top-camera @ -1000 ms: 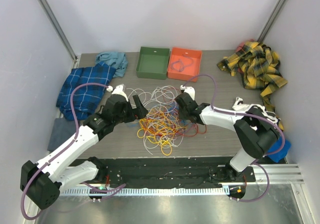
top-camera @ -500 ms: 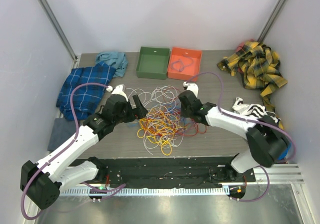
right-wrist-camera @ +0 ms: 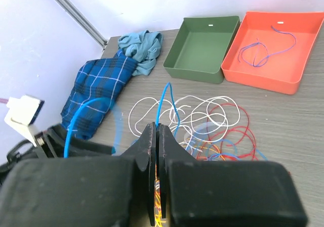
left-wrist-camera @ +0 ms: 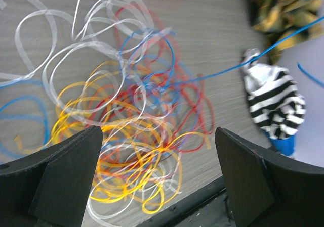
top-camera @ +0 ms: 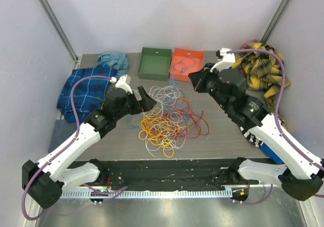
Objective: Untangle the cables
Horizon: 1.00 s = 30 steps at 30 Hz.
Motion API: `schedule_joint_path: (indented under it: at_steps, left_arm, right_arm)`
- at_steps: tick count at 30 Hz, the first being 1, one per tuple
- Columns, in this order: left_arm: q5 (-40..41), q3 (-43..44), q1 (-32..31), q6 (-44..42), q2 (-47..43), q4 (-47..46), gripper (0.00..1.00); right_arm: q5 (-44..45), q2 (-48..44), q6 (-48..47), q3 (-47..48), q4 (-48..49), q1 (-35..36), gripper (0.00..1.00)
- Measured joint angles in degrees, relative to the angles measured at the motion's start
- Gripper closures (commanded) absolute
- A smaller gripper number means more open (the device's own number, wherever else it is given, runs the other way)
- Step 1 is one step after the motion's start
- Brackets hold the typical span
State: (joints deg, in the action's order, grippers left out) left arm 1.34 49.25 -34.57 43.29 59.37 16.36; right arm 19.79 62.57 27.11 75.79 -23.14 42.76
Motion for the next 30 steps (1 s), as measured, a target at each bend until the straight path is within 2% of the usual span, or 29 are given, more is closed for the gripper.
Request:
schedule_joint_path:
  at_steps: [10, 17, 23, 30]
  left_arm:
    - [-4.5, -0.7, -0.3, -0.4, -0.3, -18.6, 0.00]
    - [-8.4, -9.9, -3.7, -4.0, 2.0, -35.6, 0.00]
    - [-7.4, -14.3, -10.1, -10.0, 5.0, -40.0, 0.00]
    - [-4.3, -12.2, -10.8, -14.1, 13.5, -44.2, 0.00]
  right_arm:
    - [-3.0, -1.8, 2.1, 0.7, -5.3, 0.0, 0.99]
    - [-6.1, -3.1, 4.0, 2.4, -6.2, 0.0, 0.99]
    - [-8.4, -3.2, 5.4, 5.9, -6.0, 0.0, 0.99]
    - [-11.3, -3.6, 7.5, 5.9, -6.0, 0.0, 0.99]
